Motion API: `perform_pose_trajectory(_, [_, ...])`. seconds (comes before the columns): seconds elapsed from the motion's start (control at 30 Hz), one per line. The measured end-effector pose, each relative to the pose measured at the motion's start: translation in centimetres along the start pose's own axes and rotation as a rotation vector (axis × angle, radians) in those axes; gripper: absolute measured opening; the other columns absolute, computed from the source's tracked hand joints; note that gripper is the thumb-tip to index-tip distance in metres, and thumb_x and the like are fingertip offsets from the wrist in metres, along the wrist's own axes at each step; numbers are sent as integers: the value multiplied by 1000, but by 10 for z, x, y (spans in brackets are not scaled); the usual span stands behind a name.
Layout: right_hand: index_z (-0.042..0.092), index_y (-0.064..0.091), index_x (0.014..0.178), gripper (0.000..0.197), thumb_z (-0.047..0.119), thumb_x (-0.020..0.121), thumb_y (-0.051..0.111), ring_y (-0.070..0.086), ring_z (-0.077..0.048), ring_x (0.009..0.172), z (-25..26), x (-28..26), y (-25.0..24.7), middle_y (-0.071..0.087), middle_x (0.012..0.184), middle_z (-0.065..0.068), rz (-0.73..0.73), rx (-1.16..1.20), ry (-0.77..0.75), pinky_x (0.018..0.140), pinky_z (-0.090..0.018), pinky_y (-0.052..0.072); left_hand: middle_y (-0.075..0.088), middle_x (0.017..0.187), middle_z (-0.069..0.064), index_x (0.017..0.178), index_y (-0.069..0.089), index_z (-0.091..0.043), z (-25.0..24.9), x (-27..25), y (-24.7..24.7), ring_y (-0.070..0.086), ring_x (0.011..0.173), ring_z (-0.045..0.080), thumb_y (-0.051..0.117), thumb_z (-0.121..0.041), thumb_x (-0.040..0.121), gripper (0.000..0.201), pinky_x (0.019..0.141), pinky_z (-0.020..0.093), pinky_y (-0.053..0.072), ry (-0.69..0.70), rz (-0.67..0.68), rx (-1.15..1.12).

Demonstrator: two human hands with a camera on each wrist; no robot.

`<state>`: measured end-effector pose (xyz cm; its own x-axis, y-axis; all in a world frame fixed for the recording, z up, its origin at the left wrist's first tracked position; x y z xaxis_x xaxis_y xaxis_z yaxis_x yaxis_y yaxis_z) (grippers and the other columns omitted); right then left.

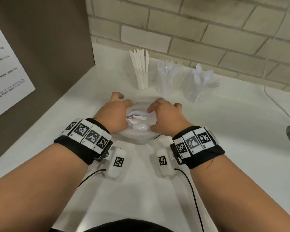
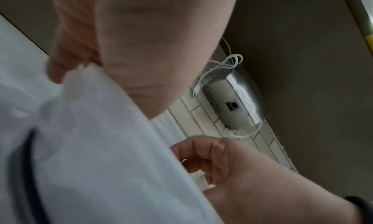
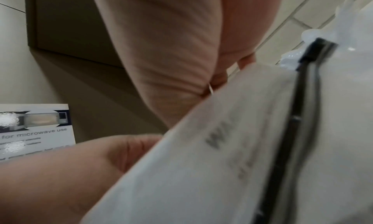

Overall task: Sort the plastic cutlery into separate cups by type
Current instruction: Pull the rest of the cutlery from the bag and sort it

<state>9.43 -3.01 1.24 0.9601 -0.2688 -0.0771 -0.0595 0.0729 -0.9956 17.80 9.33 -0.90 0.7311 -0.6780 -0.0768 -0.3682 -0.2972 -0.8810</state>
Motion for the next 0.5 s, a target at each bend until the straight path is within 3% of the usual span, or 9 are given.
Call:
perform_pose_trajectory(0.07, [27, 51, 125, 51, 30, 76, 66, 54, -17, 108, 4, 1, 5, 53, 119, 5, 37, -13, -6, 94, -44, 26, 21, 147, 3, 127, 55, -30, -2, 0, -1, 50, 119, 28, 63, -4, 75, 58, 100, 35, 43, 47, -39, -35])
perform_pose_trajectory(0.17, [26, 49, 126, 47, 44, 84, 59, 54, -20, 105, 0, 2, 16, 55, 116, 3, 114, -70, 61, 94, -47, 26, 18, 148, 2, 139, 42, -31, 11, 1, 9, 49, 123, 29, 69, -12, 71, 75, 102, 37, 43, -39, 30, -24])
perform_pose_trajectory(0.3, [29, 52, 112, 35, 47, 83, 62, 53, -18, 88, -5, 4, 19, 53, 92, 9, 123, 10, 91, 93, -46, 26, 17, 148, 3, 144, 32, -32, 21, 1, 17, 50, 123, 28, 77, -24, 66, 90, 103, 36, 44, -71, 76, -40])
perform_pose_trajectory(0.4, [33, 54, 109, 36, 45, 77, 68, 52, -17, 86, -4, 5, 21, 50, 99, 9, 100, 22, 84, 91, -46, 28, 21, 146, 6, 145, 31, -28, 16, 2, 17, 48, 125, 26, 79, -22, 65, 93, 103, 29, 41, -18, 70, -65])
perform_pose_trajectory(0.5, [37, 58, 102, 34, 54, 74, 68, 58, -15, 86, -1, 6, 20, 54, 97, 13, 87, 85, 97, 89, -45, 26, 31, 137, 7, 145, 30, -26, 11, 3, 13, 49, 121, 24, 80, -17, 64, 96, 98, 25, 39, 23, 44, -94])
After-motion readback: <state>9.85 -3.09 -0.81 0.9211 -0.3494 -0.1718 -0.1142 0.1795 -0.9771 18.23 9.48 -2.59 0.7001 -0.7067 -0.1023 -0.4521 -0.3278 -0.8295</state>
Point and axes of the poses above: each hand's wrist, its own x-axis towards the middle knuckle, its own y-axis out of the palm, z = x × y, the point moved 8 cm from there along x, towards the middle knuckle
